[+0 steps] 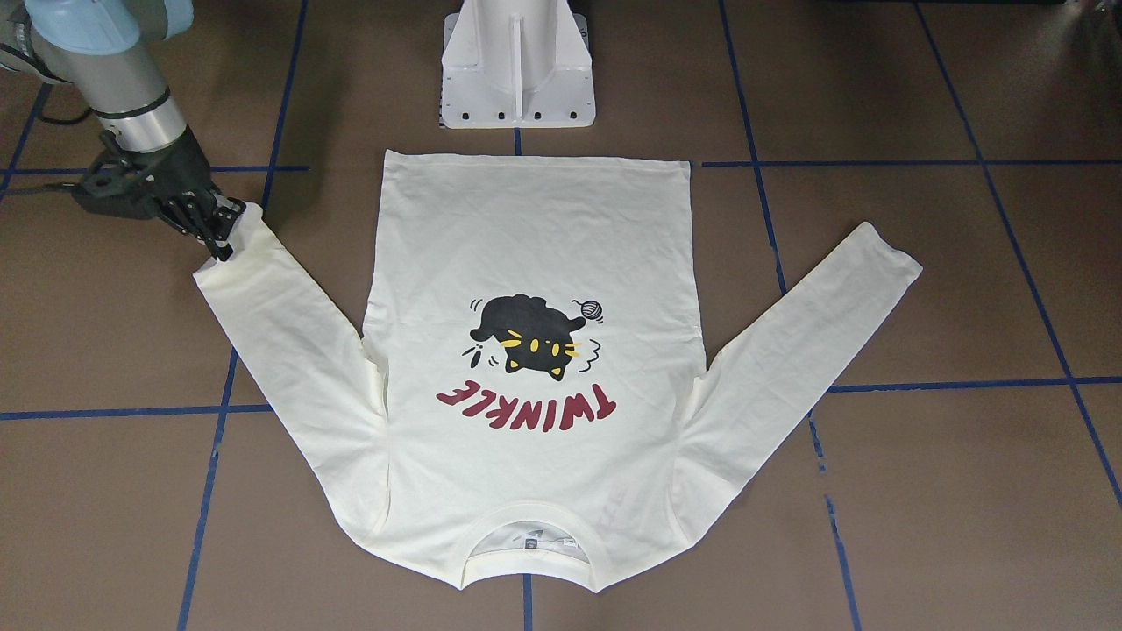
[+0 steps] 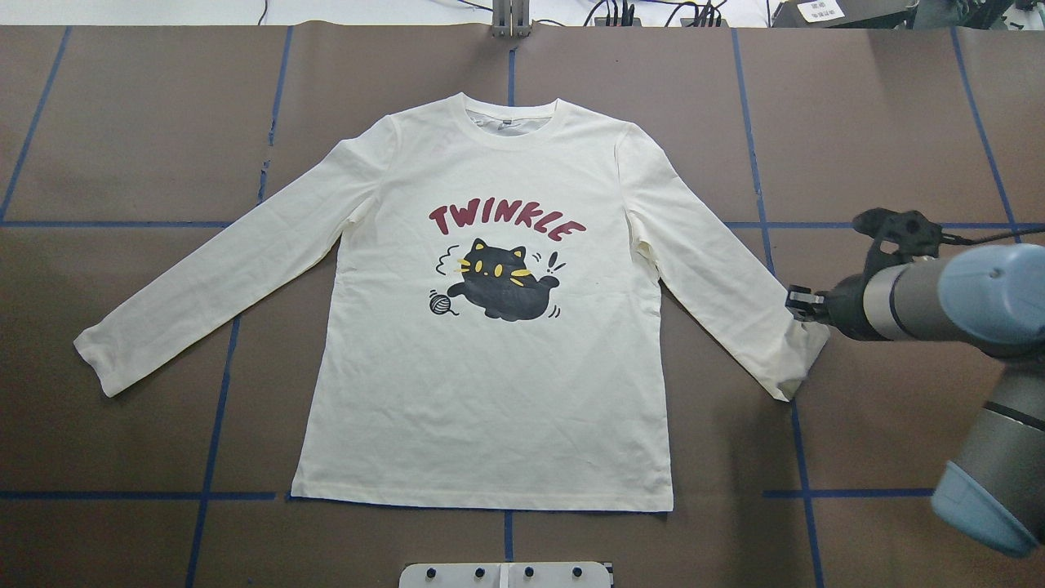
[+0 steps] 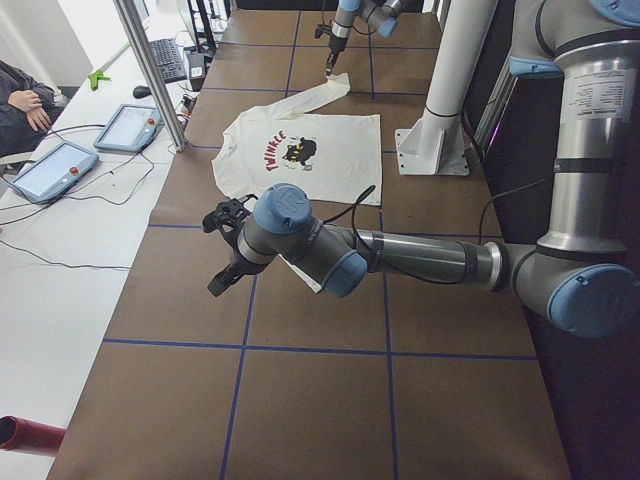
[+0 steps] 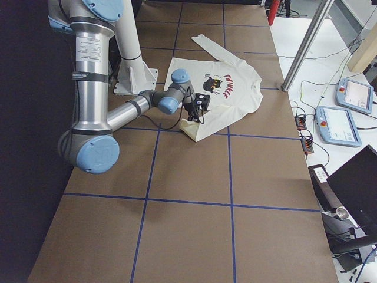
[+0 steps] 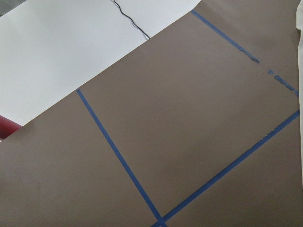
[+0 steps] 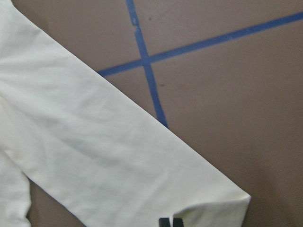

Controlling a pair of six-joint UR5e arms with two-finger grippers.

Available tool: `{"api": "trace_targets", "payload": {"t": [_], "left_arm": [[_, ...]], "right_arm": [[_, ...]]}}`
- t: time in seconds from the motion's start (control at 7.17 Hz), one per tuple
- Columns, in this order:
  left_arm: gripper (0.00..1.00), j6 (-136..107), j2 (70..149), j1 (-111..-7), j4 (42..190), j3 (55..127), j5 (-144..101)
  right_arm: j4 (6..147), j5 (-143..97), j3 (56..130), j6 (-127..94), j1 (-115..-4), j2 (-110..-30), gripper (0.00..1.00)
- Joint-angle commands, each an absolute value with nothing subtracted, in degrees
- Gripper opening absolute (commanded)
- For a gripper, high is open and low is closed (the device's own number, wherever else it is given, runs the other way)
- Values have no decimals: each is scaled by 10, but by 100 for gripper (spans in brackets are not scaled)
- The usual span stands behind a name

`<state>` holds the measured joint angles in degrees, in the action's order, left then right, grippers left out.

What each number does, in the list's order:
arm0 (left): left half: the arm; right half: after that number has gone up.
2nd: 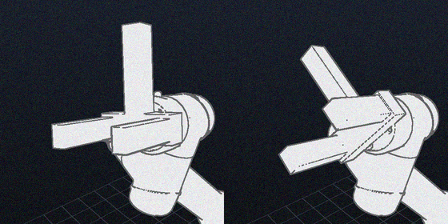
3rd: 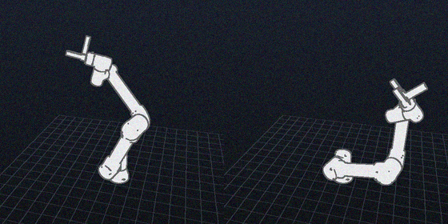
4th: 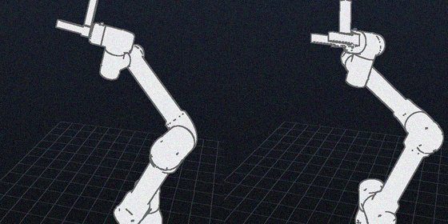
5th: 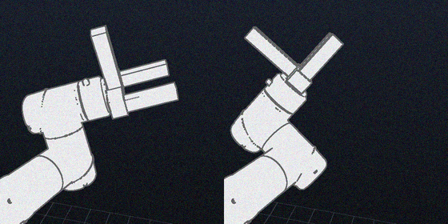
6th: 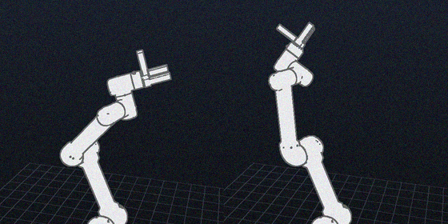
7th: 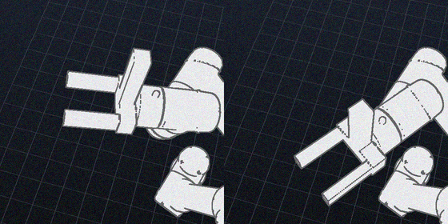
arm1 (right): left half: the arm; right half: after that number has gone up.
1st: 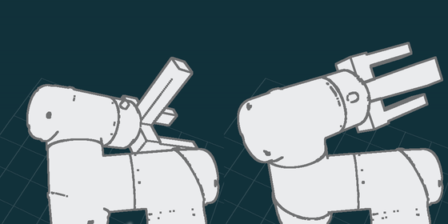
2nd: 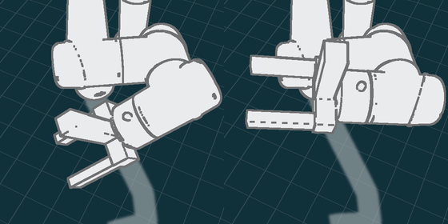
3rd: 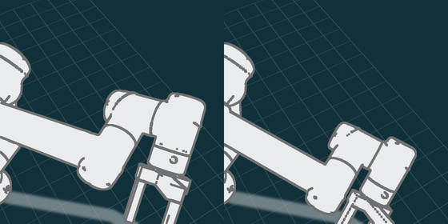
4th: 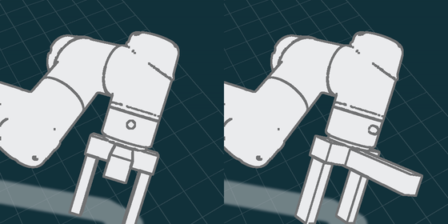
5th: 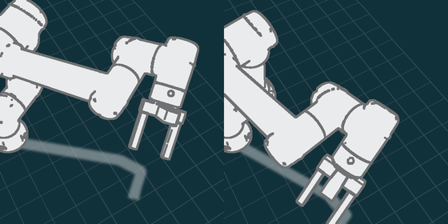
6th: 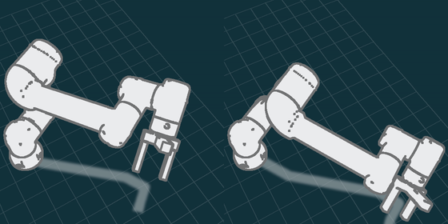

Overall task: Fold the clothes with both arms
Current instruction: 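Lift the sleeve with the right gripper and lay it across the shirt chest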

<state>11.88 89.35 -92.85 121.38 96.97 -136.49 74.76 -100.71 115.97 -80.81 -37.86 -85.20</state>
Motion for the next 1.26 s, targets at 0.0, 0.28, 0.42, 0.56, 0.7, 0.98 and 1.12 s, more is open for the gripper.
{"api": "trace_targets", "payload": {"t": [0.0, 0.28, 0.42, 0.56, 0.7, 0.98, 1.12], "left_arm": [[100, 118, 894, -929, 1214, 969, -1365], [100, 117, 894, -929, 1213, 978, -1366], [100, 118, 894, -929, 1213, 981, -1366], [100, 117, 894, -929, 1213, 984, -1366], [100, 117, 894, -929, 1213, 985, -1366], [100, 117, 893, -929, 1212, 984, -1388], [100, 116, 892, -929, 1211, 984, -1396]], "right_arm": [[962, -1003, 1091, -807, -420, -598, 0], [965, -964, 980, -807, -425, -450, 0], [965, -943, 916, -797, -424, -371, 0], [964, -924, 854, -796, -419, -307, 0], [962, -897, 794, -802, -384, -259, 0], [812, -821, 671, -809, -318, -231, 0], [798, -793, 611, -866, -296, -189, 0]]}}
